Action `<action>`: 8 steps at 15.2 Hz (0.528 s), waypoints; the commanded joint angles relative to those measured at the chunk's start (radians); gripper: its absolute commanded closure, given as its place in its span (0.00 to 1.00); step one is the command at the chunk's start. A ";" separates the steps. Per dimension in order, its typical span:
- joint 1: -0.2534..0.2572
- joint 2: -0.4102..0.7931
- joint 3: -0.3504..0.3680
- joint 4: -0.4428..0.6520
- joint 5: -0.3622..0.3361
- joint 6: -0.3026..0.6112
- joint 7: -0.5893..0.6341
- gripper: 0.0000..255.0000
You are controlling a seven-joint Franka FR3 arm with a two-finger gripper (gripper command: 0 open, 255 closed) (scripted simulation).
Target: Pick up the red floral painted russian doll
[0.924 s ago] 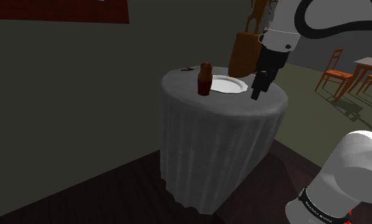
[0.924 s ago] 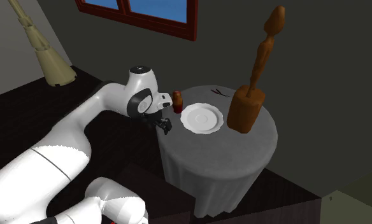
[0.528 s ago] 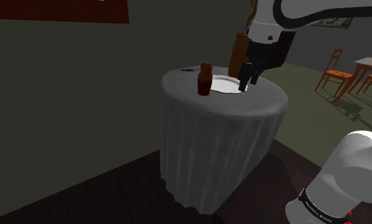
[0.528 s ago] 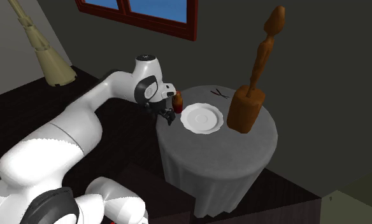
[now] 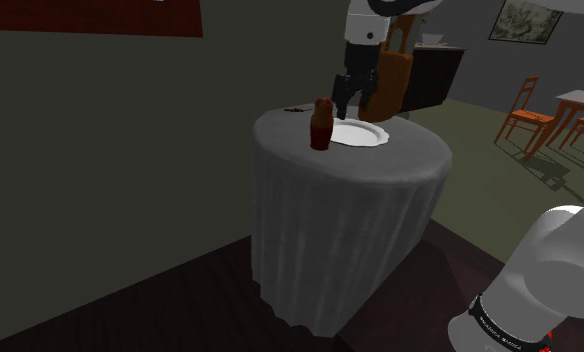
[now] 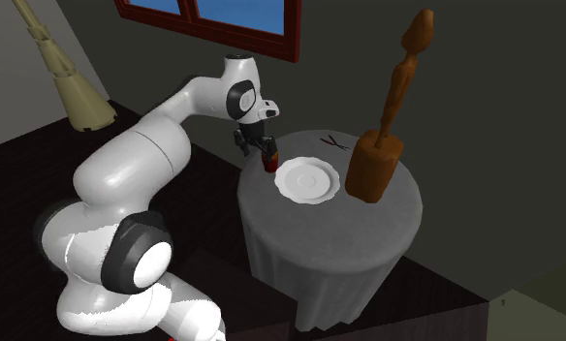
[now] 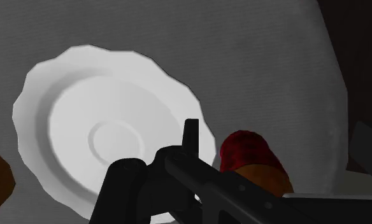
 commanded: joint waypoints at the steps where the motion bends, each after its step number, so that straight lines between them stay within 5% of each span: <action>1: -0.002 0.085 0.009 0.111 -0.013 -0.034 0.021 0.00; 6: 0.004 0.303 0.026 0.405 -0.051 -0.132 0.067 0.00; 8: 0.004 0.294 0.025 0.366 -0.050 -0.102 0.068 0.00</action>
